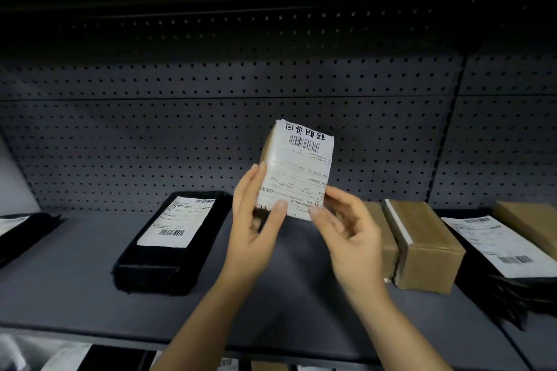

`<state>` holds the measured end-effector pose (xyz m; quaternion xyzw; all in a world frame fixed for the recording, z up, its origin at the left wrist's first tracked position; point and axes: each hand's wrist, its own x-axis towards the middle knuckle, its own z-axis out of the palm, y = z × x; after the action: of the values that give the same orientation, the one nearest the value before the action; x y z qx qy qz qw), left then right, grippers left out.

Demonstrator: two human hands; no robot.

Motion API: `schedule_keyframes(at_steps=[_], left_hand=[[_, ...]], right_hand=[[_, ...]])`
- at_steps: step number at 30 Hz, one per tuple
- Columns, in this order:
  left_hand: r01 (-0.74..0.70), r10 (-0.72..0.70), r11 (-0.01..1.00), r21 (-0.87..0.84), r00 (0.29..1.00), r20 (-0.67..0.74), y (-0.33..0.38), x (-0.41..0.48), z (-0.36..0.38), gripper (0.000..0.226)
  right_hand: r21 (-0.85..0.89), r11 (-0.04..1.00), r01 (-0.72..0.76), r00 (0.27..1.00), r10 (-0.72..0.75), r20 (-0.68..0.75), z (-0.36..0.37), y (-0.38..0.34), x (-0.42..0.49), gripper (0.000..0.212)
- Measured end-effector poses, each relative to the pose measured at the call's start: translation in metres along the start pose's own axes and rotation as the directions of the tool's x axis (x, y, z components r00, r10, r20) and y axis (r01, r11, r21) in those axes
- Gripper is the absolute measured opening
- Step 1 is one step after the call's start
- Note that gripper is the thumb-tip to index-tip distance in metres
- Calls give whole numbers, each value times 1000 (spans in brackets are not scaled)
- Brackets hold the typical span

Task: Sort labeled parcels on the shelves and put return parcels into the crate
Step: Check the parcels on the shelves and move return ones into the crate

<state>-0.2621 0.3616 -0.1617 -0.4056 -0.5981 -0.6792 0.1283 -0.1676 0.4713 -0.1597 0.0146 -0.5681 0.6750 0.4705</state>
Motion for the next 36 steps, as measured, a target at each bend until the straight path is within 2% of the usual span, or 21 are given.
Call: schedule_keyframes(at_steps=[4, 7, 9, 11, 14, 19, 22, 24, 26, 28, 32, 34, 36], left_hand=[[33, -41, 998, -55, 989, -144, 7, 13, 3, 44], [43, -42, 999, 4, 987, -158, 5, 25, -8, 33], [-6, 14, 992, 123, 998, -64, 3, 33, -17, 30], [-90, 71, 974, 209, 993, 94, 3, 39, -25, 32], [-203, 114, 943, 263, 941, 318, 11, 49, -35, 33], [-230, 47, 942, 245, 813, 581, 25, 63, -51, 32], [-223, 33, 954, 199, 740, 672, 34, 64, -54, 32], [-211, 20, 959, 187, 712, 702, 37, 62, -54, 33], [-204, 21, 962, 182, 719, 695, 36, 60, -55, 36], [-192, 32, 963, 190, 780, 625, 34, 56, -56, 44], [-48, -13, 981, 190, 951, 308, 27, 33, -56, 58], [49, -64, 995, 88, 981, 183, 20, 17, -52, 64], [140, -135, 990, -18, 980, 147, 11, 4, -47, 69]], right_hand=[[-111, 993, -38, 999, 42, 35, -4, 1, 4, 30], [-260, 966, -8, 1000, 10, 8, -15, 3, 9, 28], [-406, 910, 86, 996, -79, 35, -21, 0, 13, 26], [-534, 822, 201, 979, -156, 129, -25, -7, 19, 25], [-660, 662, 355, 931, -190, 311, -30, -13, 29, 35], [-729, 580, 363, 864, 83, 496, -32, -20, 42, 70], [-750, 616, 241, 785, 330, 524, -31, -21, 46, 82], [-737, 655, 164, 758, 395, 519, -31, -18, 45, 90], [-719, 687, 110, 766, 402, 501, -30, -15, 42, 92], [-676, 735, 40, 799, 383, 464, -27, -15, 38, 87], [-589, 804, -84, 887, 330, 324, -23, -19, 32, 80], [-526, 839, -140, 923, 304, 237, -21, -20, 30, 75], [-457, 868, -194, 939, 300, 171, -19, -22, 27, 71]])
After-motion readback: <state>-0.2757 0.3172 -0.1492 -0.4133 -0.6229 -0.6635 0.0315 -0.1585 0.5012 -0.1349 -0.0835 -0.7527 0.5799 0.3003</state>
